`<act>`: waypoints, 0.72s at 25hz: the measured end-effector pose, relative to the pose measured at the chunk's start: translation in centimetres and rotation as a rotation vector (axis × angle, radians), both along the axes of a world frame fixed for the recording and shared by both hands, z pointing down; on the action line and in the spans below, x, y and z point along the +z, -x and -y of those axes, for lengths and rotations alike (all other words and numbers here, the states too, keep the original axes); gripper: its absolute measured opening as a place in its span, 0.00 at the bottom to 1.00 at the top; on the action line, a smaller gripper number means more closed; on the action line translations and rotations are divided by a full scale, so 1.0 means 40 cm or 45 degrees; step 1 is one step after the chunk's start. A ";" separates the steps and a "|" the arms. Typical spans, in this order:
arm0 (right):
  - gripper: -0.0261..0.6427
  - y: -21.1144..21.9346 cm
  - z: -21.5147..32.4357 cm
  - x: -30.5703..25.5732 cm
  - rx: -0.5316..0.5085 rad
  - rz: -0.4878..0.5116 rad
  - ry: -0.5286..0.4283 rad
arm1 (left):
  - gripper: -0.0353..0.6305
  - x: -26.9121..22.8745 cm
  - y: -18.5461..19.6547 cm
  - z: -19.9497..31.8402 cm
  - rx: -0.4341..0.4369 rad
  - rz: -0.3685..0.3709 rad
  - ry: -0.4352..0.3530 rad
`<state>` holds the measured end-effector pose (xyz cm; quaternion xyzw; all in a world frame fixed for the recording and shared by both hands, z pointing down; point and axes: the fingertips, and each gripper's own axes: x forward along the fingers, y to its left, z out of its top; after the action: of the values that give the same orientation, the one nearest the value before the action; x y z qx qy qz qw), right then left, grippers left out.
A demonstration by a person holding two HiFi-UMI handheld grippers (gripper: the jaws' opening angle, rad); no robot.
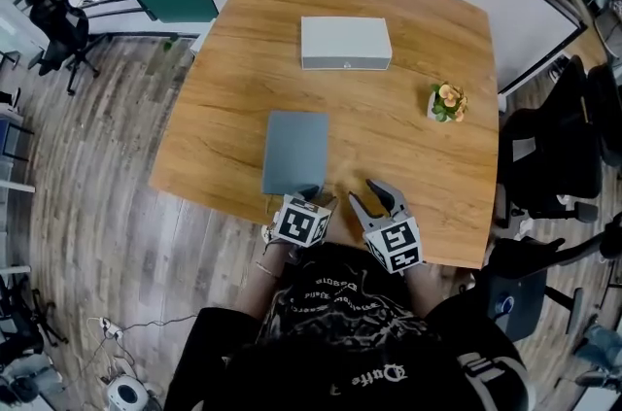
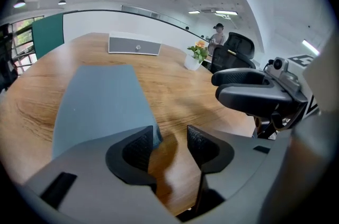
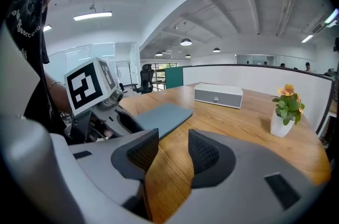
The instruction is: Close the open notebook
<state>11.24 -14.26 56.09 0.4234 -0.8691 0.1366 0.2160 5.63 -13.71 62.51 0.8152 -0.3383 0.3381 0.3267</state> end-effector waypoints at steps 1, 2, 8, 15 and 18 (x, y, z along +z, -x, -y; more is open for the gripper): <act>0.28 0.001 0.001 0.000 -0.006 0.003 -0.003 | 0.39 -0.002 -0.006 -0.004 0.003 -0.020 0.003; 0.28 0.003 0.003 -0.001 -0.012 0.006 -0.006 | 0.42 -0.006 -0.012 -0.007 0.003 -0.039 0.007; 0.30 -0.004 0.013 -0.023 -0.010 0.060 -0.036 | 0.51 -0.059 -0.018 -0.013 -0.023 -0.095 -0.104; 0.30 -0.041 0.018 -0.031 0.032 0.074 -0.058 | 0.49 -0.142 0.044 0.007 -0.139 -0.165 -0.274; 0.31 -0.057 0.011 -0.029 0.045 0.071 -0.061 | 0.49 -0.173 0.094 0.018 -0.226 -0.169 -0.372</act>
<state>13.53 -14.70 54.94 0.4396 -0.8703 0.1315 0.1790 1.88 -14.44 55.60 0.8413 -0.4323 0.2007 0.2548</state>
